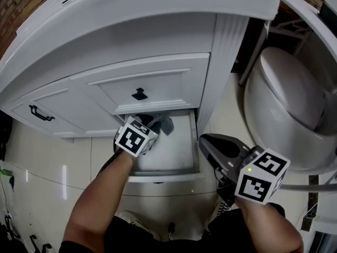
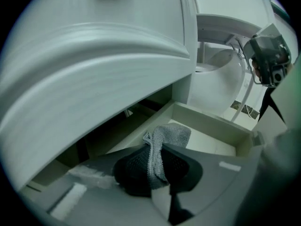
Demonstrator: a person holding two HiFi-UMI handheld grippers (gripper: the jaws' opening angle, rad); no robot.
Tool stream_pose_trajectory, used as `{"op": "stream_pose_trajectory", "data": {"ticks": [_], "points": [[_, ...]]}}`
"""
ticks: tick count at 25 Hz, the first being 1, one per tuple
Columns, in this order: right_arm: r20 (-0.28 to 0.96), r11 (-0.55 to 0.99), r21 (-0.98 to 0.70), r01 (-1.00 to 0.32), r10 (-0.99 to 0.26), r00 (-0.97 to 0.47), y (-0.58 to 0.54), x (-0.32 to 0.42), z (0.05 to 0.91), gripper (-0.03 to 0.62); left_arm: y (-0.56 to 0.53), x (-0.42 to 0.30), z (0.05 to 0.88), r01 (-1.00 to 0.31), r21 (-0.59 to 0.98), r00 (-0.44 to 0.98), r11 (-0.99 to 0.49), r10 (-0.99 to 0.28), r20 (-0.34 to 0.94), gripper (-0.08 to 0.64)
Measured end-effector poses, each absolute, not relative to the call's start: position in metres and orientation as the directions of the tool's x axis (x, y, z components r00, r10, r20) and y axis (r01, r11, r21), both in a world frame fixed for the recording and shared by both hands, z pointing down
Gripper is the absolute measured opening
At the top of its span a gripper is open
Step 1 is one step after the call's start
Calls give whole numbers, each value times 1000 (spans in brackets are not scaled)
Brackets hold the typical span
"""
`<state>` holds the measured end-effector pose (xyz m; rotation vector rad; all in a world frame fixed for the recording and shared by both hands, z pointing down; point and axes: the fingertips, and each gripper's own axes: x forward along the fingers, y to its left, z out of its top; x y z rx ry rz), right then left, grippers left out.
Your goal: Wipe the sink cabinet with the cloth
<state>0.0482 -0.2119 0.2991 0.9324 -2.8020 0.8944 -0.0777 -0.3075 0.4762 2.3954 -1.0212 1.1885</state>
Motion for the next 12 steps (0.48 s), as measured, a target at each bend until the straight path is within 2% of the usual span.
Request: {"op": "stream_pose_trajectory", "data": {"ticks": [12], "points": [[231, 657, -516, -550, -511, -828, -211, 34, 302, 5, -298, -139, 459, -708, -186, 298, -681, -527, 796, 35]]}}
